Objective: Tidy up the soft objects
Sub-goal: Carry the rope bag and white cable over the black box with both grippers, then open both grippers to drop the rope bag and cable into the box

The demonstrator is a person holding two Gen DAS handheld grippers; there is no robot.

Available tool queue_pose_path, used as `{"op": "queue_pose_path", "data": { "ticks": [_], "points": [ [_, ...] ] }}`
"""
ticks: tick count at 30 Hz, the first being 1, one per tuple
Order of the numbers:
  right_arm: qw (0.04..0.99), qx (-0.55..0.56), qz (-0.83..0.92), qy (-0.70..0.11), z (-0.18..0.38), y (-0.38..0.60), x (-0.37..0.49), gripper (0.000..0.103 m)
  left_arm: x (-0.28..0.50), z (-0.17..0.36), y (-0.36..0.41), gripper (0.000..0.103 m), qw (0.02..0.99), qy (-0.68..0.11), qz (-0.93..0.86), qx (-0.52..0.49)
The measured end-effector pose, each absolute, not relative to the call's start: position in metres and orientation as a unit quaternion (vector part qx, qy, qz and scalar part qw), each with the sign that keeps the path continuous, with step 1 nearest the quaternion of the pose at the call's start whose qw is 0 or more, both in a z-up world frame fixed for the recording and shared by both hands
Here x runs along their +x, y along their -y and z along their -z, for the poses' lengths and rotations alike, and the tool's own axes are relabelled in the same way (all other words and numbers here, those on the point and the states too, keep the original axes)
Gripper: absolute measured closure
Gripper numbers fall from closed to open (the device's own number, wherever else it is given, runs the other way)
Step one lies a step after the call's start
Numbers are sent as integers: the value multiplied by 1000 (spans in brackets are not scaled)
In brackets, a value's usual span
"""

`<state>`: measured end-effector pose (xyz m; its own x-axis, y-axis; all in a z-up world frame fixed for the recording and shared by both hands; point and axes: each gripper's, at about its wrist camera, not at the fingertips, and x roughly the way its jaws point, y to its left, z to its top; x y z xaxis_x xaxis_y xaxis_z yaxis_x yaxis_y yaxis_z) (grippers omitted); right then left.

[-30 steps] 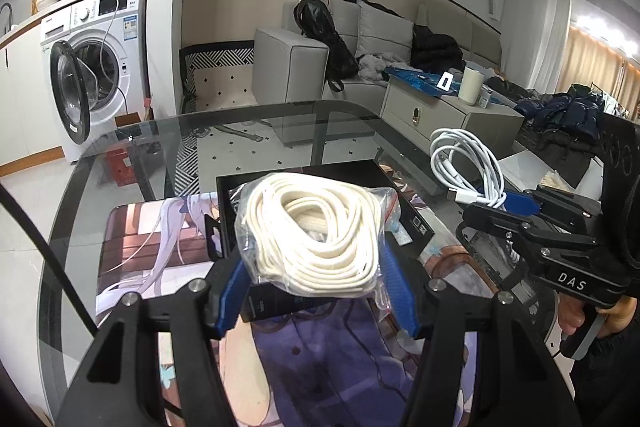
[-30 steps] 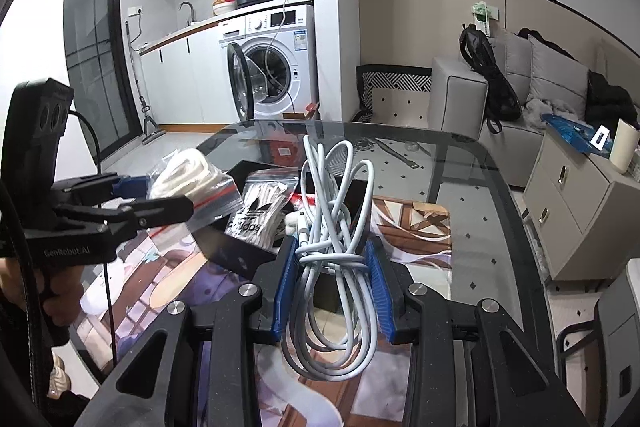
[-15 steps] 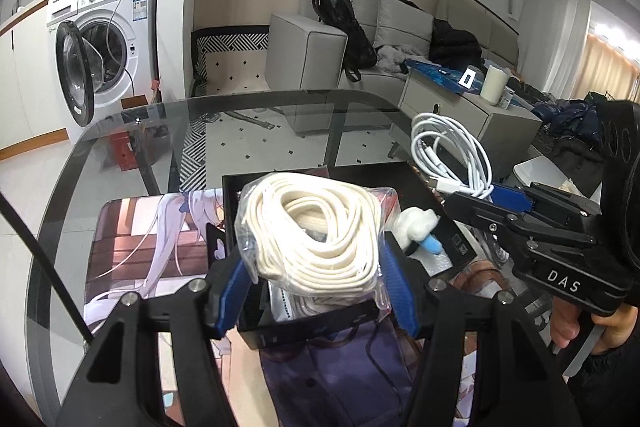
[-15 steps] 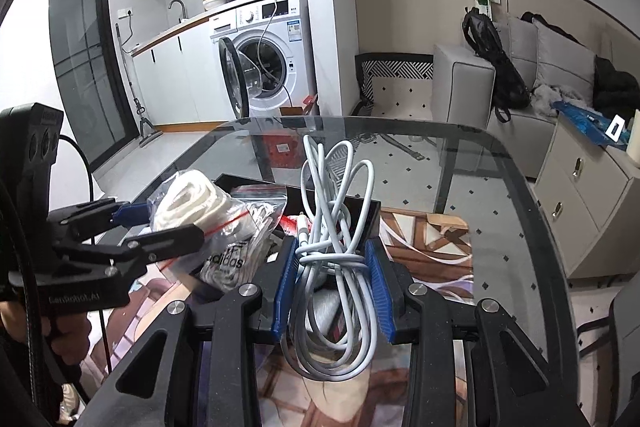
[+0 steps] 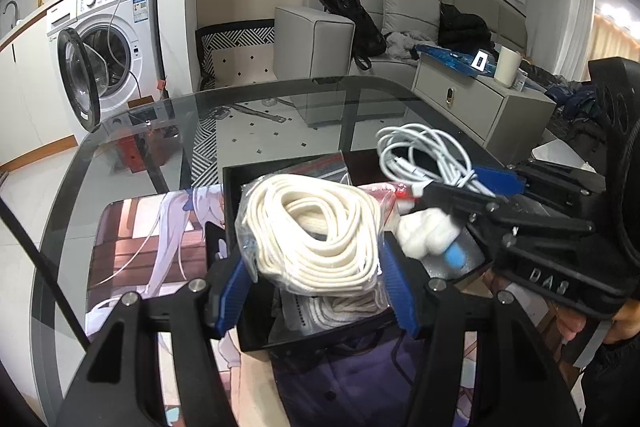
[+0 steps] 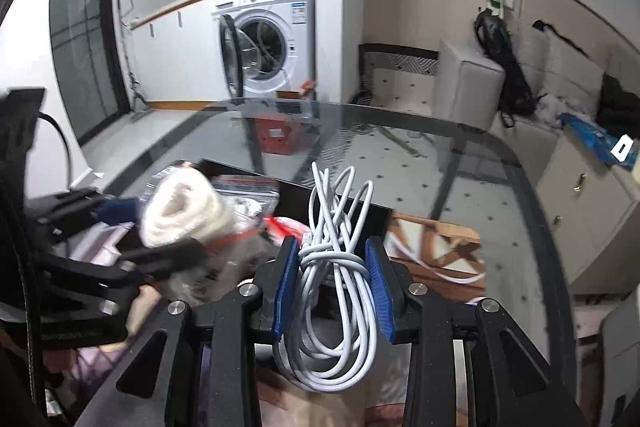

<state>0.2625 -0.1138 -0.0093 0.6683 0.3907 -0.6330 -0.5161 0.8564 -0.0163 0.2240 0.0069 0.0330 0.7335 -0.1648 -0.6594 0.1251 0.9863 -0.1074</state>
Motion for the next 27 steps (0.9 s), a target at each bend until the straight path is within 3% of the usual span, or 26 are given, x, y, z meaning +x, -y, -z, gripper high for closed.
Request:
{"op": "queue_pose_path", "data": {
  "ticks": [14,15,17,18,21,23,27],
  "points": [
    [904,-108,-271,-314,16,105,260,68,224,-32,-4,38,929,-360,81,-17],
    [905,-108,-271,-310,12,107,258,65,223,-33,-3,36,929,-360,84,-18],
    [909,-106,-271,-300,6,112,252,49,222,-35,-3,33,929,-359,85,-19],
    [911,-106,-269,-292,2,116,247,47,220,-37,-3,31,930,-357,86,-19],
    [918,-103,-261,-280,-6,127,238,33,210,-43,-4,18,933,-347,90,-16],
    [922,-96,-256,-275,-10,136,230,16,200,-47,-6,9,938,-337,81,-11],
    [925,-79,-257,-269,-16,153,212,1,182,-57,-14,0,943,-321,83,-20]
  ]
}}
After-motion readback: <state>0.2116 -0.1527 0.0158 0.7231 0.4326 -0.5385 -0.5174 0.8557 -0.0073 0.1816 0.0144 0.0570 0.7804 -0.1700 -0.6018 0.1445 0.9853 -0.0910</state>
